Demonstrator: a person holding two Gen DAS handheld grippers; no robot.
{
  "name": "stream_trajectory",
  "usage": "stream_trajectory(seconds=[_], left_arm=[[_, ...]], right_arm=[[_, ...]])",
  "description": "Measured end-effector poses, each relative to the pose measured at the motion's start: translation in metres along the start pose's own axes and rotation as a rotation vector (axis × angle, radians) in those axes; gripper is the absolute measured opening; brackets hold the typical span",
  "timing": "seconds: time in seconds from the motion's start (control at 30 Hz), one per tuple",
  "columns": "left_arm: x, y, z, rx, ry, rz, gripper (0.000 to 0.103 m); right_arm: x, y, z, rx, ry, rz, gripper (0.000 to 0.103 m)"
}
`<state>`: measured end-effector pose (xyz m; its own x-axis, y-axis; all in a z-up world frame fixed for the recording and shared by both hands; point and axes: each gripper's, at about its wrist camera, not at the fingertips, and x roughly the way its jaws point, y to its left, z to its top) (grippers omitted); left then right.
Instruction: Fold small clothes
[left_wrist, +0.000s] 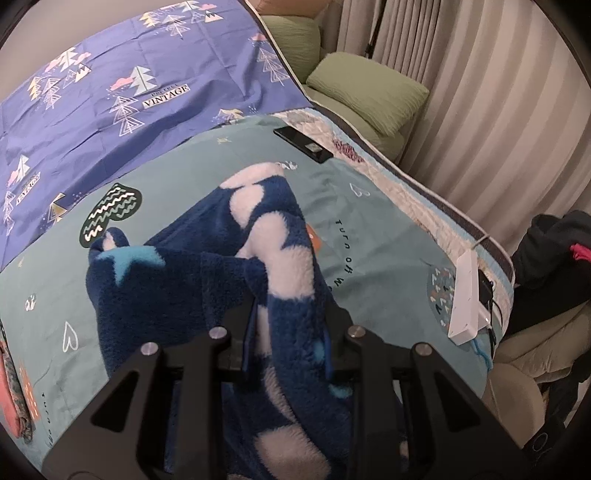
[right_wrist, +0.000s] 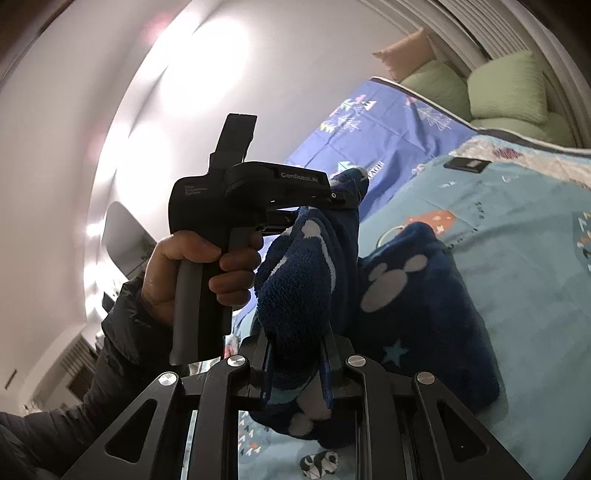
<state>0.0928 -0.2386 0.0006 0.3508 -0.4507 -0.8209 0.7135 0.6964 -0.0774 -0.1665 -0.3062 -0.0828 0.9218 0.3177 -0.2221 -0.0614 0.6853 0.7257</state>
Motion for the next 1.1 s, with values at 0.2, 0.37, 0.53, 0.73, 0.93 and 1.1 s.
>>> stream_trajectory(seconds=[0.2, 0.37, 0.53, 0.73, 0.93, 1.1], left_arm=[[0.018, -0.015, 0.0, 0.024, 0.029, 0.028, 0.03], [0.034, -0.03, -0.001, 0.053, 0.053, 0.049, 0.03], [0.051, -0.044, -0.003, 0.077, 0.077, 0.068, 0.031], [0.069, -0.054, -0.006, 0.092, 0.08, 0.093, 0.034], [0.081, -0.063, -0.009, 0.1, 0.065, 0.093, 0.039], [0.085, -0.07, -0.013, 0.116, 0.043, 0.082, 0.043]], right_arm=[[-0.003, -0.015, -0.001, 0.044, 0.013, -0.011, 0.019], [-0.008, -0.028, -0.003, 0.081, 0.014, -0.025, 0.019], [-0.013, -0.043, -0.005, 0.13, 0.017, -0.037, 0.019], [-0.013, -0.061, -0.009, 0.182, 0.032, -0.055, 0.019], [-0.012, -0.076, -0.016, 0.225, 0.05, -0.086, 0.019], [-0.01, -0.087, -0.025, 0.276, 0.078, -0.1, 0.019]])
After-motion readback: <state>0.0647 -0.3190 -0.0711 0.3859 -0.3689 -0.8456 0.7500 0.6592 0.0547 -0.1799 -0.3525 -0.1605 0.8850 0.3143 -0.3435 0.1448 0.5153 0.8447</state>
